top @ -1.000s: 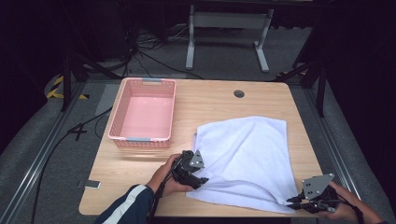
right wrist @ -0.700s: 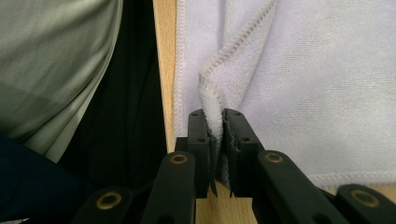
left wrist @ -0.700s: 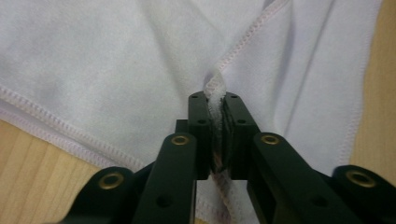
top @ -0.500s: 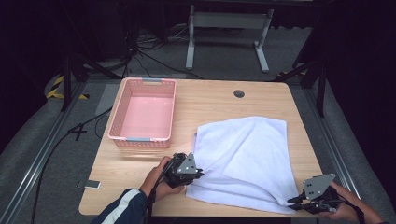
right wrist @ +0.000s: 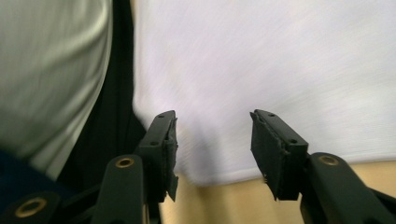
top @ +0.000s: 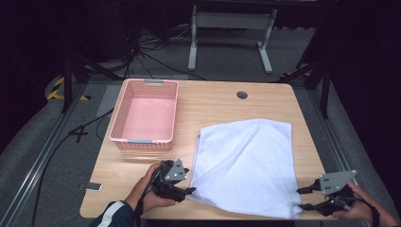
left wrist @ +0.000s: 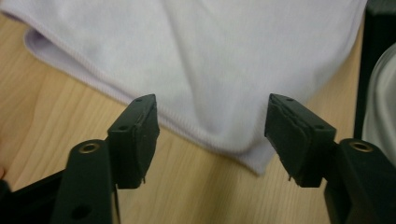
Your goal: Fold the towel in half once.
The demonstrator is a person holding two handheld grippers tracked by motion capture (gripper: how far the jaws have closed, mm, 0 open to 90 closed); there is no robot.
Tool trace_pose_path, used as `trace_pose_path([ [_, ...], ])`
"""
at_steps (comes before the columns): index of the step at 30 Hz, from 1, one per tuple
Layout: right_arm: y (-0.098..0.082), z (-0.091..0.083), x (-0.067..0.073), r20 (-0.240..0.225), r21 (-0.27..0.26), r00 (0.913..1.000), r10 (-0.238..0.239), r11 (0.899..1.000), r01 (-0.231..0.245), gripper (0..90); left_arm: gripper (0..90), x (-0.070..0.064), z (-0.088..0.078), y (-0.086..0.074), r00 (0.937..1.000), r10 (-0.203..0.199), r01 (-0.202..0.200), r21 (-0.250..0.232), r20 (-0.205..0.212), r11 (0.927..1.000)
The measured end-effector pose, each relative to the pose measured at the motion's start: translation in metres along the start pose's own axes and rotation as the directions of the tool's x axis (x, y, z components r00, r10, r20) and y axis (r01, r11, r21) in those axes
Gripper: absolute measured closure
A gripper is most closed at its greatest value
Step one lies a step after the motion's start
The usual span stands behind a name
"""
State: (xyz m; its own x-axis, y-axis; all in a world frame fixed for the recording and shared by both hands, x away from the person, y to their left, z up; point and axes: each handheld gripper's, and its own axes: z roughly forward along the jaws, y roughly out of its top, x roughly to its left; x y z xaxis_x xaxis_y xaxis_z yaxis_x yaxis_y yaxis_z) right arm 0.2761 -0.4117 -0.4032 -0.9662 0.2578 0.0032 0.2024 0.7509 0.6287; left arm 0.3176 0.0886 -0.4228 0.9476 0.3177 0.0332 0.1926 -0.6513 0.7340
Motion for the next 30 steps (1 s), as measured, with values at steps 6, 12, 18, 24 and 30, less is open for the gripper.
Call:
trace_pose_path([
  [6,0.027,-0.016,-0.023,0.176,-0.161,0.9804,0.089,0.985,-0.06,52.4,35.3,0.009,0.033,0.029,0.9989,0.044,-0.043,0.017,-0.018,0.9989],
  [12,0.036,0.046,-0.07,0.339,-0.107,0.912,0.23,0.973,-0.206,59.1,51.6,0.03,0.078,0.036,0.9996,0.029,-0.028,0.107,-0.006,0.9939],
  [18,0.025,0.072,-0.097,0.299,-0.089,0.8984,0.321,0.947,-0.309,56.9,55.3,0.04,0.086,0.028,0.9986,-0.038,0.033,0.111,0.037,0.9933],
  [24,0.015,0.069,-0.087,0.281,-0.059,0.9077,0.311,0.95,-0.308,56.5,56.1,0.017,0.078,0.017,0.9964,-0.05,0.044,0.085,0.068,0.9954],
  [30,0.008,0.057,-0.073,0.229,0.013,0.9329,0.278,0.957,-0.288,57.3,55.8,-0.014,0.067,0.012,0.985,-0.024,0.005,0.11,0.171,0.994],
])
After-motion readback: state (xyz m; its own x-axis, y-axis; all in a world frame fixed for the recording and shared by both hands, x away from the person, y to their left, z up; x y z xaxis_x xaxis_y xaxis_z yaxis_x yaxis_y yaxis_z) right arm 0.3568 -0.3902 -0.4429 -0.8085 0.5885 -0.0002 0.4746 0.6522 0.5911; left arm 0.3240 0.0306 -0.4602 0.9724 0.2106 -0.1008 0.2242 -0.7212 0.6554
